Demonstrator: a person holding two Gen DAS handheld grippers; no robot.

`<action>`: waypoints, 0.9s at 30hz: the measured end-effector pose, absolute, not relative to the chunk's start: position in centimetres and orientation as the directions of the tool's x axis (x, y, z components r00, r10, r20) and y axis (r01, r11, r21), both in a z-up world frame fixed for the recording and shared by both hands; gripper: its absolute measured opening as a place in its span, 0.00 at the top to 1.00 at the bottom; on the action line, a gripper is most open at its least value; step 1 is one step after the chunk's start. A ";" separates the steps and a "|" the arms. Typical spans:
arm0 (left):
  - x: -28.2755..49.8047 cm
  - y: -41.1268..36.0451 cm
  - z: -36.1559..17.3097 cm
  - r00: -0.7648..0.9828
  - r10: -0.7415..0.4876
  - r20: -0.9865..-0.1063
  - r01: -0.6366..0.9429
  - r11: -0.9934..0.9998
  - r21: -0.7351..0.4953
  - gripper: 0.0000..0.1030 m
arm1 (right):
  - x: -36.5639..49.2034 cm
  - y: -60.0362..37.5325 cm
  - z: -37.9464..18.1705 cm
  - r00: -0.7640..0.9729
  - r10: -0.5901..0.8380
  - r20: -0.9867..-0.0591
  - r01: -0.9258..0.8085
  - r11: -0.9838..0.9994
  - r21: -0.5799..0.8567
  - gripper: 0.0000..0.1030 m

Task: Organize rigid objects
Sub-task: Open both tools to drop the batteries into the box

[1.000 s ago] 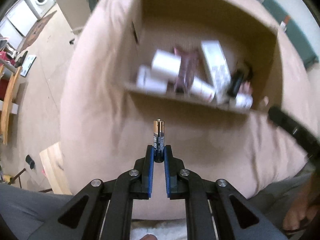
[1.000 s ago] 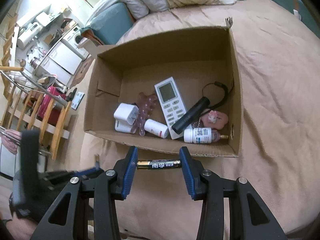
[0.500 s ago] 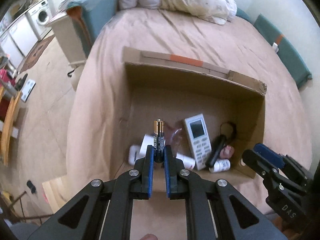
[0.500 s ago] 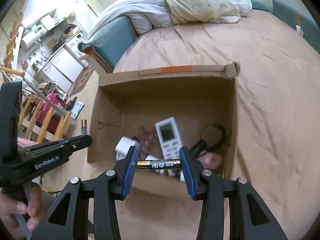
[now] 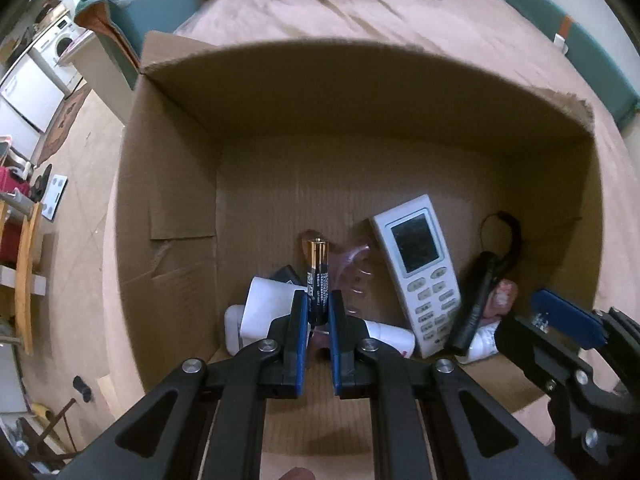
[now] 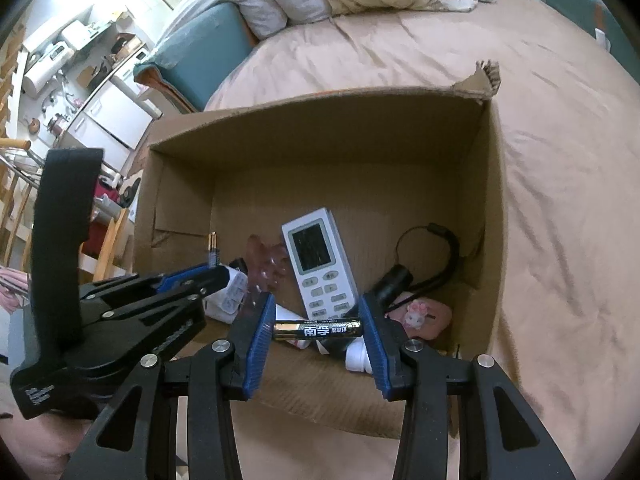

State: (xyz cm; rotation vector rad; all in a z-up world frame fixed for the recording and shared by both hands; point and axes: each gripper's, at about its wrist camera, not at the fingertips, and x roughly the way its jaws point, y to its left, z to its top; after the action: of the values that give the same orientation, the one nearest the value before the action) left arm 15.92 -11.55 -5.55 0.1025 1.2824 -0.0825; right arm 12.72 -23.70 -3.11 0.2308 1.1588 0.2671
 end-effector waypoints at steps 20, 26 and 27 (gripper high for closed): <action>15.4 -10.1 -5.5 0.275 0.011 -0.961 0.058 0.998 0.028 0.37 | 12.7 -24.7 -1.9 0.428 0.323 -0.844 -0.050 0.941 0.334 0.50; 14.5 -9.2 -3.3 0.286 -0.012 -0.958 0.038 0.999 -0.002 0.19 | 12.1 -26.1 0.6 0.517 0.334 -0.788 -0.042 0.930 0.366 0.27; 14.2 -8.9 -2.9 0.293 -0.013 -0.956 0.032 0.999 -0.004 0.17 | 12.0 -26.4 0.8 0.522 0.341 -0.782 -0.037 0.925 0.379 0.24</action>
State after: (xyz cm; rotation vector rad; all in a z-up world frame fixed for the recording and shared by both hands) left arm 14.25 -8.93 -2.86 0.0172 1.2734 -0.0303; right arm 12.03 -26.42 0.75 0.3357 1.0011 0.2313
